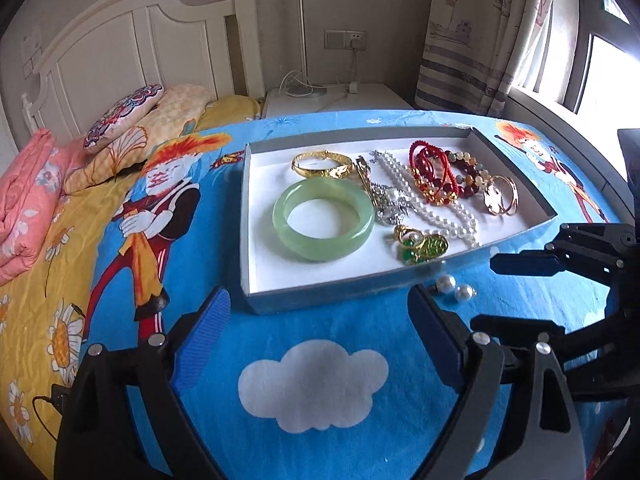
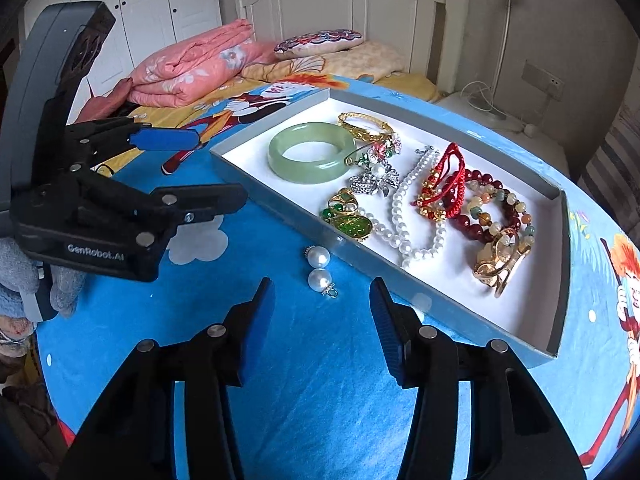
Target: Organize jewelry
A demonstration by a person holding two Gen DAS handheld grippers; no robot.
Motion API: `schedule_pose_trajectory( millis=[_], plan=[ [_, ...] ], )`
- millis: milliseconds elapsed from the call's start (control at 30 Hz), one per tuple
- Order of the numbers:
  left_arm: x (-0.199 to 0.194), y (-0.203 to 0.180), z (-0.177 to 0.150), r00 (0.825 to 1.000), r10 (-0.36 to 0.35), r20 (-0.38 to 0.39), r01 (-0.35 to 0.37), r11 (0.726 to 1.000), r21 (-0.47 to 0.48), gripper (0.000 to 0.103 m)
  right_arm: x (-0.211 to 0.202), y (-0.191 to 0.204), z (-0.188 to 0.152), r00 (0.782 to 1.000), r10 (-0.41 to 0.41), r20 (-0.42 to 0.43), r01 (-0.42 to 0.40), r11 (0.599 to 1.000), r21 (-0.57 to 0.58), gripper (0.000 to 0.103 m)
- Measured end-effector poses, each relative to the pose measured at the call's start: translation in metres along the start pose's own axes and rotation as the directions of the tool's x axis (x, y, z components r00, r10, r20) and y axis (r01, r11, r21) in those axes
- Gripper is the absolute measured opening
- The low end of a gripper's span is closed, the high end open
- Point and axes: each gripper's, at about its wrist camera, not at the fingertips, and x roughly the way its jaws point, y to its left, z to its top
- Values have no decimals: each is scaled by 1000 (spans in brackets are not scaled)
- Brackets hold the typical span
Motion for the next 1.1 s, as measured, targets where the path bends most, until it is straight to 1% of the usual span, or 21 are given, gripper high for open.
schedule_pose_trajectory(
  millis=[100,233,300,333,367,400,433,567,633,767,833,900,967,1100],
  plan=[
    [2,-1,-9,999,-25,-29,25,1000,-6,89,9,0,3,1000,-4,-25,4,1000,-11,45],
    [5,-6,-17,998,-39,-49,39,999,-1,89,17,1,6,999,-8,-39,6,999,-31,40],
    [7,-8,-18,997,-48,-54,48,999,0,89,17,2,6,999,-9,-40,8,999,-41,35],
    [7,-9,-18,997,-53,-56,53,999,-1,89,17,3,6,999,-10,-38,8,999,-47,31],
    [8,-11,-18,996,-60,-59,60,998,-4,89,17,3,6,999,-8,-37,6,999,-51,21],
    [8,-12,-17,996,-69,-62,69,998,-6,89,16,4,5,999,-9,-36,7,998,-56,17],
    [8,-14,-17,995,-78,-63,77,997,-8,89,16,5,5,999,-15,-37,13,998,-61,14],
    [9,-25,-15,993,-98,-70,99,995,-2,89,9,5,-4,999,-42,-29,40,997,-69,14],
    [10,-32,-13,991,-113,-75,113,994,0,89,3,0,-11,999,-50,-19,49,998,-48,14],
    [17,-46,-7,989,-121,-86,121,993,-7,88,-11,-14,-21,997,-76,1,76,997,-8,14],
    [22,-54,-4,988,-123,-97,122,992,-16,80,-16,-21,-25,996,-84,8,84,996,13,14],
    [26,-63,0,985,-127,-113,125,992,-19,63,-20,-28,-28,996,-86,12,86,996,29,14],
    [31,-70,2,986,-114,-120,112,993,-27,56,-23,-32,-30,996,-90,17,89,995,38,14],
    [36,-81,6,990,-78,-116,75,997,-30,48,-27,-36,-32,996,-90,29,89,995,51,14]
  ],
)
